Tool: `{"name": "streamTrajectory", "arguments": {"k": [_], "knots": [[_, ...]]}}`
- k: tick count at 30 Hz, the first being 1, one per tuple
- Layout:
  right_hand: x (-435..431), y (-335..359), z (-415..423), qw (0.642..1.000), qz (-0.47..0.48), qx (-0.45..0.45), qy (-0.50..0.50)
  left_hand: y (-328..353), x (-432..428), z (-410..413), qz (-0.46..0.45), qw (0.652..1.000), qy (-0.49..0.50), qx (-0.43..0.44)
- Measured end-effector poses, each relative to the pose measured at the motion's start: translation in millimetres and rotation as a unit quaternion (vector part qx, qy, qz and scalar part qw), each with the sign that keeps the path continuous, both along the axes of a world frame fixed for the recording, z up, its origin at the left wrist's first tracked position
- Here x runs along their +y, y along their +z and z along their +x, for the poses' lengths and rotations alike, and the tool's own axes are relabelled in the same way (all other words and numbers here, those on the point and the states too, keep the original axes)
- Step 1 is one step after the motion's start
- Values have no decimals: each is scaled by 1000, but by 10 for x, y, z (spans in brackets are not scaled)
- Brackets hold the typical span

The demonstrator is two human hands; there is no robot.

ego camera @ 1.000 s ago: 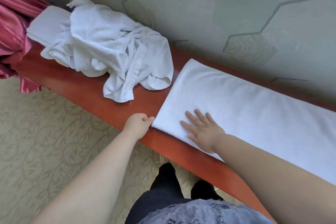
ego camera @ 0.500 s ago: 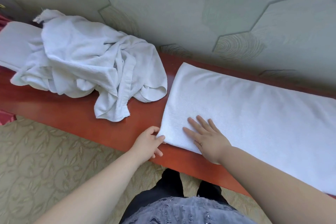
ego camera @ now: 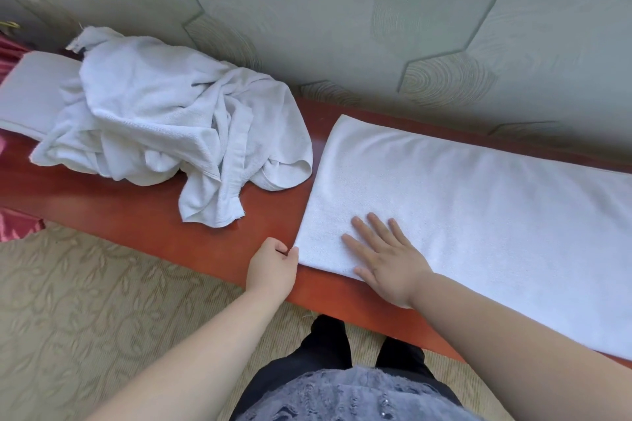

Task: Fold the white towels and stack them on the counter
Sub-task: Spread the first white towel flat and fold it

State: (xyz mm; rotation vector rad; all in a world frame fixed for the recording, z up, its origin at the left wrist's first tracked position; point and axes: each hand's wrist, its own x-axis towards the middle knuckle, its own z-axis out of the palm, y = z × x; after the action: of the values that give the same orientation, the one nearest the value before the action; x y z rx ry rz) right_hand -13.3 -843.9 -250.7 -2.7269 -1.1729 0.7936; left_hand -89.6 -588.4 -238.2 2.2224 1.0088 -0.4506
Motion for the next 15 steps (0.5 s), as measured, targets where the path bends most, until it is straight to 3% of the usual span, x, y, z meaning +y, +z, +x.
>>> {"name": "streamTrajectory", "arguments": {"k": [7, 15], "knots": [[168, -36, 148, 998, -5, 3, 56, 2, -64, 62, 78, 993, -59, 59], [678, -85, 1541, 997, -78, -28, 3, -67, -73, 44, -6, 999, 26, 40]]}}
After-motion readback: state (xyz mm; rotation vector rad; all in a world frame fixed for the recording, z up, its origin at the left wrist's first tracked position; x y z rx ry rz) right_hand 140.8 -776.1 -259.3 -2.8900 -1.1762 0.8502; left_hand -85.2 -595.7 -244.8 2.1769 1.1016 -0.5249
